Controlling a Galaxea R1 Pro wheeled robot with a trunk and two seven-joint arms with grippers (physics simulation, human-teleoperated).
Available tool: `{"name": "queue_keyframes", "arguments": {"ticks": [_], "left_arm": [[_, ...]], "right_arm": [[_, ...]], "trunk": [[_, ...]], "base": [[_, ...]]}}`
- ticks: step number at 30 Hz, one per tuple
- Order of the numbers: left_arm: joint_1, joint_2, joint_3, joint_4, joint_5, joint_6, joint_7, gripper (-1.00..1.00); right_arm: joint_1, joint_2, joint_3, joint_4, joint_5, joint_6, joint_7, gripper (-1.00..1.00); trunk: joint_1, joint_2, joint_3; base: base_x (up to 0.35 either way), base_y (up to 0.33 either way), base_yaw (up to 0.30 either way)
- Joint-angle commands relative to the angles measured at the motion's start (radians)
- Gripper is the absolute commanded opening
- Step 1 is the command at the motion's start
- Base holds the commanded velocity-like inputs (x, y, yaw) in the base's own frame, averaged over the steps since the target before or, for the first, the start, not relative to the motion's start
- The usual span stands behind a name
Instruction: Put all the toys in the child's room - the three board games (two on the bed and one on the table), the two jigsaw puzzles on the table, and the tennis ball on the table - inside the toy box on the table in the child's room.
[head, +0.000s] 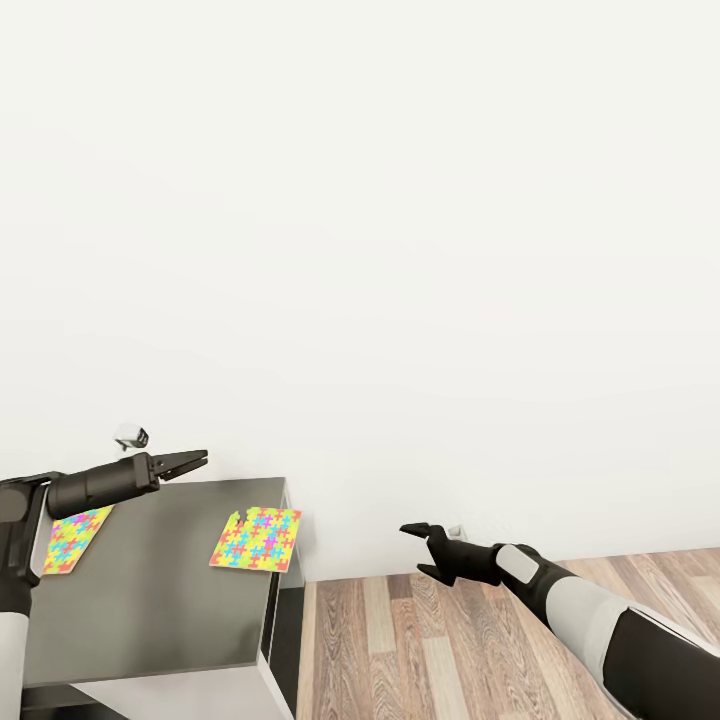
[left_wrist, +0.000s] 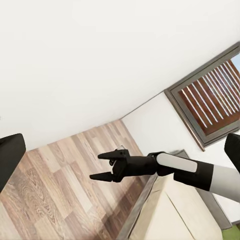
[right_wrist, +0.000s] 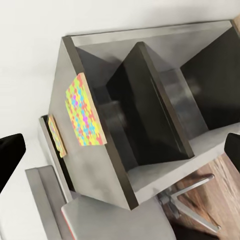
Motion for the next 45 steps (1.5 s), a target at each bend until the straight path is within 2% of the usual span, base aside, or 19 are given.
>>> {"name": "queue_keyframes", "arguments": {"ticks": [1,14,17,24,31,34,41,45], "left_arm": [[-0.001,0.0,0.001,-0.001,-0.008,0.011,-0.007,1.0],[-0.003,0.014,0.003,-0.003,-0.015,0.016,-0.007,1.0],[-0.004,0.031,0.003,-0.004,-0.017,0.017,-0.007,1.0],[-0.005,0.092,0.002,-0.003,-0.016,0.017,-0.007,1.0],[-0.006,0.13,0.001,-0.003,-0.023,0.017,-0.007,1.0],[-0.006,0.141,0.001,-0.003,-0.023,0.017,-0.007,1.0],[-0.006,0.147,-0.001,-0.003,-0.025,0.017,-0.007,1.0],[-0.006,0.149,-0.001,-0.003,-0.025,0.017,-0.007,1.0]], "right_arm": [[-0.001,0.0,0.008,0.0,-0.006,0.001,0.004,1.0],[-0.001,0.003,0.006,0.0,-0.008,-0.002,0.004,1.0],[-0.001,0.01,0.006,0.0,-0.013,-0.005,0.004,1.0],[-0.001,0.023,0.006,0.0,-0.045,-0.023,0.004,1.0],[-0.001,0.025,0.006,0.0,-0.061,-0.029,0.004,1.0],[-0.001,0.025,0.006,0.0,-0.063,-0.03,0.004,1.0],[-0.001,0.027,0.006,0.0,-0.064,-0.031,0.004,1.0],[-0.001,0.027,0.006,0.0,-0.064,-0.03,0.003,1.0]], "trunk": [[0.001,-0.002,-0.002],[0.001,-0.002,-0.002],[0.001,-0.002,-0.002],[0.027,-0.051,-0.024],[0.054,-0.1,-0.046],[0.054,-0.1,-0.046],[0.054,-0.1,-0.046],[0.07,-0.128,-0.059]], "base": [[0.0,0.0,0.0],[0.0,0.0,0.0],[0.0,0.0,0.0],[0.0,0.0,0.0],[0.0,0.0,0.0],[0.0,0.0,0.0],[0.0,0.0,0.0],[0.0,0.0,0.0]]}}
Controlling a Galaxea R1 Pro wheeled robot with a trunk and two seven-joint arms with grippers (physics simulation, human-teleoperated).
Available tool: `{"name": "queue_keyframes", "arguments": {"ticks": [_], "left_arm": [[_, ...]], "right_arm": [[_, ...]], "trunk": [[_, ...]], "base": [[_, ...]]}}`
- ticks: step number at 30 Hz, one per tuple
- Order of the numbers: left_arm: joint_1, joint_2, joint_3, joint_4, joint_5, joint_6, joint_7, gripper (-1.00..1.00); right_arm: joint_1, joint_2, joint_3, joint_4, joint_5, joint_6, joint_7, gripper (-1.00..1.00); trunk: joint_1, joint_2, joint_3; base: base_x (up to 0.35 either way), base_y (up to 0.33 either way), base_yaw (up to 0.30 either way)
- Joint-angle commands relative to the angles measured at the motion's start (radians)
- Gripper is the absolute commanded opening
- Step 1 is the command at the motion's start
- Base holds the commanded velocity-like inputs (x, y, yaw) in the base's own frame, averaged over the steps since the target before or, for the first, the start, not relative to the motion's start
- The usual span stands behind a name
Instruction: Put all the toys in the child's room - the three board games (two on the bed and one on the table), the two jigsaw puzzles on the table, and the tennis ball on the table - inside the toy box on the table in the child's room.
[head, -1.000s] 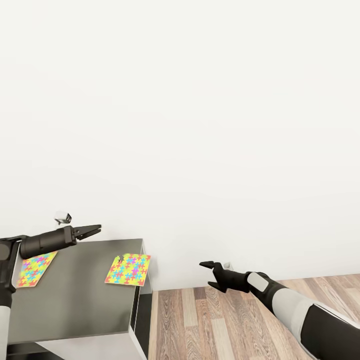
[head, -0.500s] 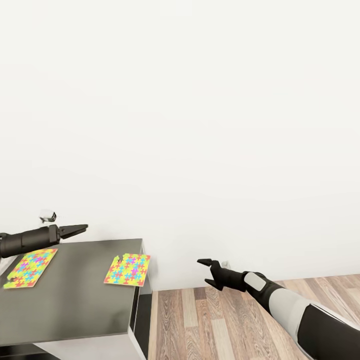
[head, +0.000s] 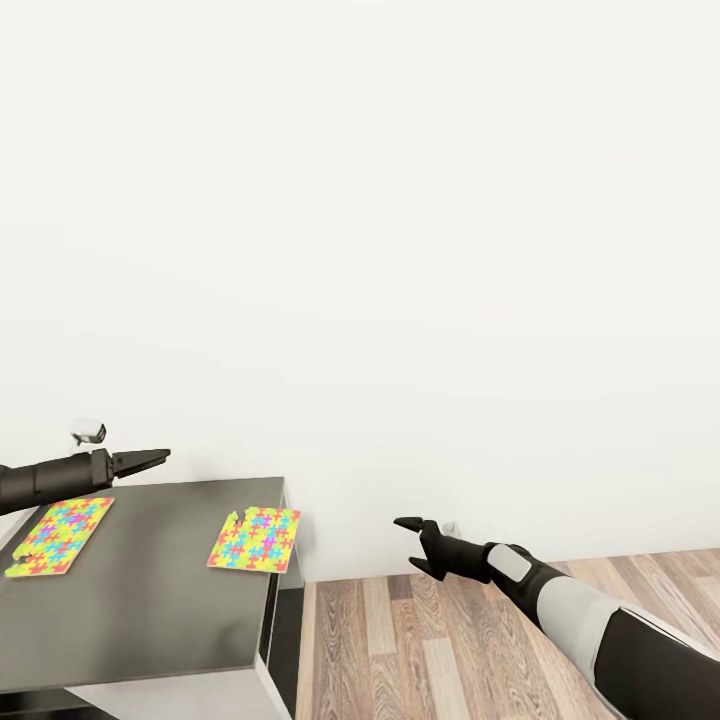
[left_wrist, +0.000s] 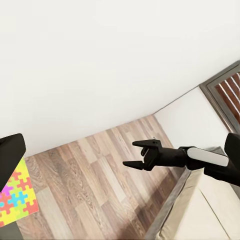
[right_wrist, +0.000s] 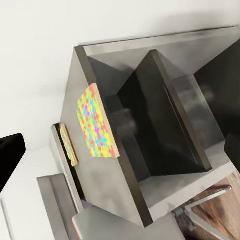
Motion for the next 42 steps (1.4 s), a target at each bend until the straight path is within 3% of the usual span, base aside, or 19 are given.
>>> {"name": "queue_keyframes", "arguments": {"ticks": [1,17,27,35,42], "left_arm": [[-0.001,0.001,0.001,-0.001,-0.009,0.01,-0.008,1.0],[-0.001,0.001,-0.001,-0.002,-0.007,0.011,-0.008,1.0],[0.0,0.0,-0.005,-0.005,-0.004,0.012,-0.008,1.0],[0.0,0.003,0.001,-0.005,0.002,0.011,-0.008,1.0],[0.0,0.004,0.002,-0.005,0.002,0.011,-0.008,1.0]], "right_arm": [[-0.001,0.0,0.008,0.0,-0.007,0.003,0.003,1.0],[-0.001,0.0,0.007,0.001,-0.01,0.014,0.001,1.0],[-0.001,-0.001,-0.044,0.0,-0.01,0.042,0.003,1.0],[-0.001,-0.001,-0.053,0.0,-0.009,0.048,0.004,1.0],[-0.001,-0.001,-0.054,0.0,-0.008,0.046,0.007,1.0]], "trunk": [[0.004,-0.009,-0.005],[0.066,-0.121,-0.068],[0.104,-0.191,-0.115],[0.135,-0.247,-0.152],[0.135,-0.247,-0.163]], "base": [[0.0,0.0,0.0],[0.0,0.0,0.015],[0.0,0.0,0.088],[0.0,0.0,0.124],[0.0,0.0,0.133]]}}
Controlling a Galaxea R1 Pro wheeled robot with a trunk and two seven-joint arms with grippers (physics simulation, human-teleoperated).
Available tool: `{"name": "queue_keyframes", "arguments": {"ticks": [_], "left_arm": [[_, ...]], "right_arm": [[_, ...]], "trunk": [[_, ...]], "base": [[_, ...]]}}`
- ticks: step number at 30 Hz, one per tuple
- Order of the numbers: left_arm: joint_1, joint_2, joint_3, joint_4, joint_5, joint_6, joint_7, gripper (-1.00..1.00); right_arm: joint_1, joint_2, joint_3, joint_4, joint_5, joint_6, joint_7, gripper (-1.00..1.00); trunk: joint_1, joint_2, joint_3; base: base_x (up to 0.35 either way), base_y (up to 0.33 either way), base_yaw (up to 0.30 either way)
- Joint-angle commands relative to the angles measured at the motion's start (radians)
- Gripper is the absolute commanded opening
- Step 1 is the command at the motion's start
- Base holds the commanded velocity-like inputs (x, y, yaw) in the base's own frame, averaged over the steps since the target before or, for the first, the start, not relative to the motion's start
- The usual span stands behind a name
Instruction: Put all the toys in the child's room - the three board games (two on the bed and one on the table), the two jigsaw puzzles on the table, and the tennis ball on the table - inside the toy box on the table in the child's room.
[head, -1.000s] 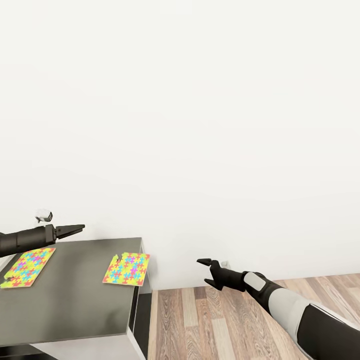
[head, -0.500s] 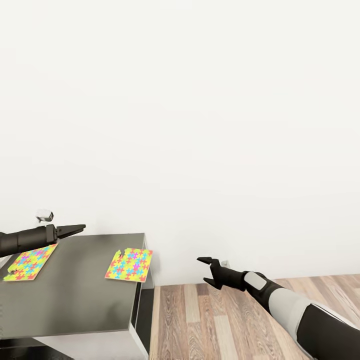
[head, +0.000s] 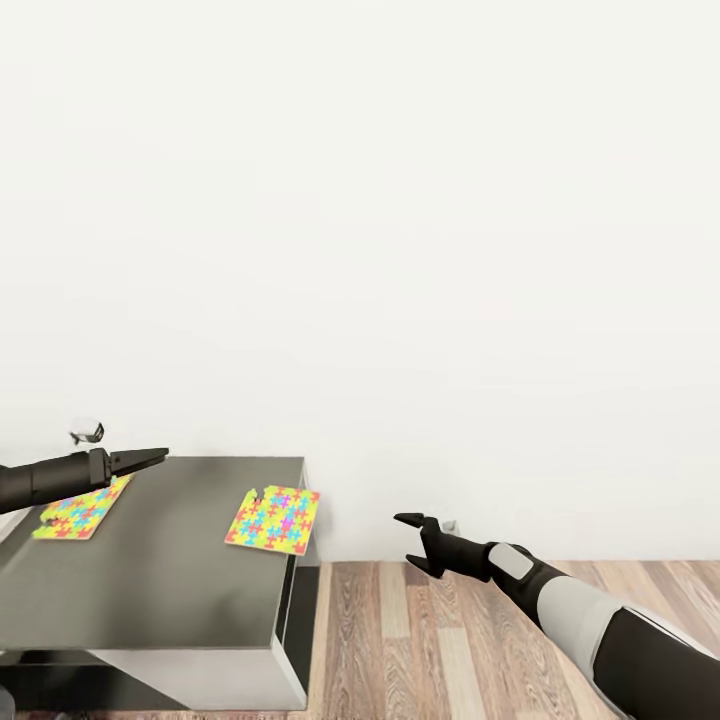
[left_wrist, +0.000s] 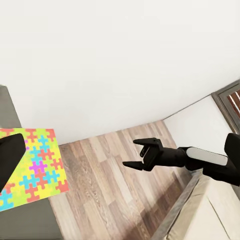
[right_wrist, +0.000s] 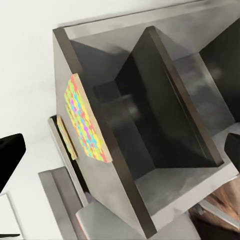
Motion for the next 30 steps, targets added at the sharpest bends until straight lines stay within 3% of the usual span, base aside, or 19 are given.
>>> {"name": "queue_keyframes", "arguments": {"ticks": [1,10,24,30], "left_arm": [[-0.001,0.0,0.001,0.0,-0.008,0.01,-0.008,1.0],[-0.001,0.0,0.001,-0.001,-0.009,0.011,-0.008,1.0],[-0.001,0.0,0.001,-0.001,-0.007,0.011,-0.008,1.0],[-0.001,0.0,0.001,-0.001,-0.007,0.011,-0.008,1.0]], "right_arm": [[-0.001,-0.001,0.008,0.0,-0.006,0.003,0.004,1.0],[-0.001,-0.002,0.007,0.0,-0.006,0.003,0.005,1.0],[-0.001,-0.004,0.006,0.0,-0.006,0.002,0.007,1.0],[-0.001,-0.003,0.007,0.0,-0.006,0.001,0.014,1.0]], "trunk": [[0.0,-0.001,-0.003],[0.0,-0.001,-0.008],[0.0,-0.001,-0.009],[0.0,-0.001,-0.009]], "base": [[0.0,0.0,0.141],[0.042,-0.039,0.076],[0.063,-0.076,0.252],[0.005,-0.042,0.104]]}}
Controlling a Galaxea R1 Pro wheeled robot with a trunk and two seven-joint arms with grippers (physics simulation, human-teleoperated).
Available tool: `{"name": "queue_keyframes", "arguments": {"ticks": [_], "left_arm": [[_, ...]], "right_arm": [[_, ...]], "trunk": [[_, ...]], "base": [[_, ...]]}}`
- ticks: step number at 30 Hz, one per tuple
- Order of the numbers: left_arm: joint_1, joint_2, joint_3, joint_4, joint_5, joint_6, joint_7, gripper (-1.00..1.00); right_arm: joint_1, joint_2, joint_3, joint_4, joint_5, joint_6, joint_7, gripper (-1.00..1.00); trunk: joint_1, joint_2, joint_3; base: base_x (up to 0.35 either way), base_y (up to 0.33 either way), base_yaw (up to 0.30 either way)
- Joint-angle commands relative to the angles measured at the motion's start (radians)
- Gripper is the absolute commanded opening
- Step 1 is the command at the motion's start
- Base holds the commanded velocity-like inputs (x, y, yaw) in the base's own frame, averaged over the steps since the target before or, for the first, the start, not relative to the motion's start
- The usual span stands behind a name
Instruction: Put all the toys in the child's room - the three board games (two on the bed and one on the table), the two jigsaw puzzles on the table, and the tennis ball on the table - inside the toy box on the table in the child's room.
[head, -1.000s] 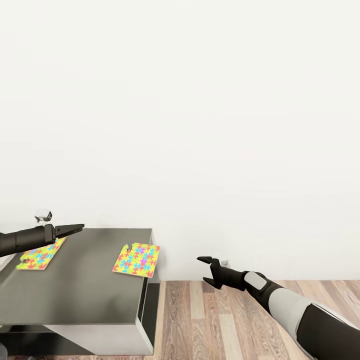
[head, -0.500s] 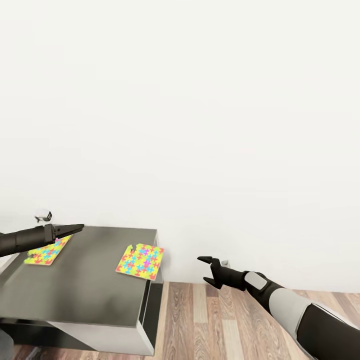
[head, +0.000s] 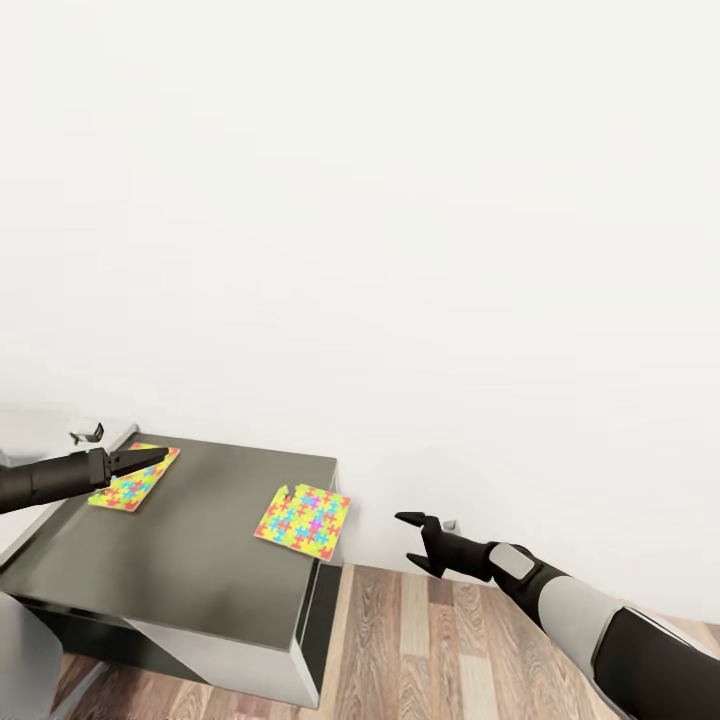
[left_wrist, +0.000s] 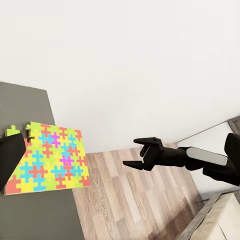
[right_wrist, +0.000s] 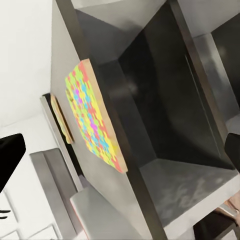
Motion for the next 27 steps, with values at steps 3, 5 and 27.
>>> {"name": "queue_keyframes", "arguments": {"ticks": [3,5,27], "left_arm": [[-0.001,0.0,0.001,-0.001,-0.007,0.01,-0.008,1.0],[-0.001,0.0,0.001,-0.001,-0.007,0.01,-0.008,1.0],[-0.001,0.0,0.001,-0.004,-0.006,0.01,-0.008,1.0]], "right_arm": [[-0.001,-0.001,0.009,0.0,-0.006,0.003,0.012,1.0],[-0.001,-0.001,0.009,0.0,-0.006,0.002,0.021,1.0],[-0.001,-0.001,0.01,0.0,-0.006,-0.003,0.035,1.0]], "trunk": [[0.0,-0.001,-0.001],[0.0,-0.001,-0.001],[0.0,-0.001,-0.001]], "base": [[0.035,-0.099,0.031],[0.068,-0.105,0.016],[0.013,-0.064,0.086]]}}
